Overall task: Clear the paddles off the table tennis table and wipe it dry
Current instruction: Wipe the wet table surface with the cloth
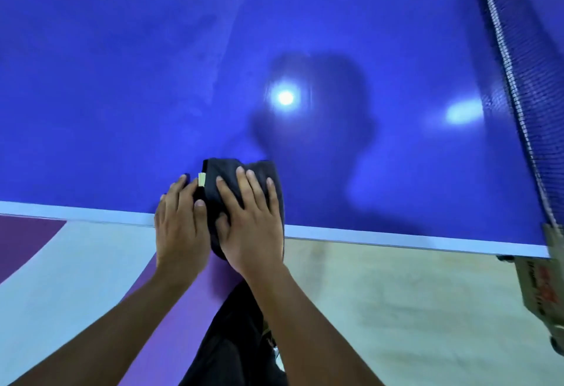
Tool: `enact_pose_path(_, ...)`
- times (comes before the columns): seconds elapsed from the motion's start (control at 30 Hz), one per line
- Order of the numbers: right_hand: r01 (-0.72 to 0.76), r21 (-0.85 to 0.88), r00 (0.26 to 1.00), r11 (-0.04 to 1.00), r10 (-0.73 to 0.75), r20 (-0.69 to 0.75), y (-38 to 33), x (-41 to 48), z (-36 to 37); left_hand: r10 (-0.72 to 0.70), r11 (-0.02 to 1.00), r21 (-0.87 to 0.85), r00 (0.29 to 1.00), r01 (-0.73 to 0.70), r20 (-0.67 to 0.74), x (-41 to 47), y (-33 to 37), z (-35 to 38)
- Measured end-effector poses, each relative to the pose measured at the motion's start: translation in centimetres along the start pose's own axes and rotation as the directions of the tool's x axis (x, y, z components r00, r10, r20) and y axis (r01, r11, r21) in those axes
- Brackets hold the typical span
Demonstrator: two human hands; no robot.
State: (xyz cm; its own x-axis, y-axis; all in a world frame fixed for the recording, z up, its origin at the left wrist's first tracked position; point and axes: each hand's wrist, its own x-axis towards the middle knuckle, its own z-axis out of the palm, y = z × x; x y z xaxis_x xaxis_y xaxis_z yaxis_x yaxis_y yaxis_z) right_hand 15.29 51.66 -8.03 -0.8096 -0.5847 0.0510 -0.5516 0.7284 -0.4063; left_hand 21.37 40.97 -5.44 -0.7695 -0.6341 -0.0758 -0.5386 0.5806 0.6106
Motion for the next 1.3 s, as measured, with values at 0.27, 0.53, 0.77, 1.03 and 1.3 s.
enact_pose_path(0.27,-0.108,0.037,0.990,0.993,0.111,-0.089,3.6,0.5,-1.3,0.130,0.987,0.090,0.990,-0.134,0.046,0.4,4.2,2.2)
enact_pose_path(0.53,-0.276,-0.059,0.958,0.959,0.269,-0.103,11.4,8.6,-4.2,0.263,0.943,0.179,0.957,-0.281,0.119,5.9,7.9,5.9)
enact_pose_path(0.77,-0.182,-0.130,0.983,0.975,0.176,-0.057,15.2,19.2,-5.6,0.267,0.942,0.172,0.954,-0.288,0.135,13.9,10.2,7.5)
enact_pose_path(1.03,-0.131,-0.144,0.991,0.981,0.129,-0.028,18.5,33.3,-6.5,0.255,0.936,0.206,0.953,-0.286,0.164,22.9,14.1,9.5)
enact_pose_path(1.3,-0.015,-0.073,1.000,0.997,0.016,0.011,23.3,42.9,-8.2,0.246,0.939,0.211,0.959,-0.272,0.144,28.4,19.7,14.1)
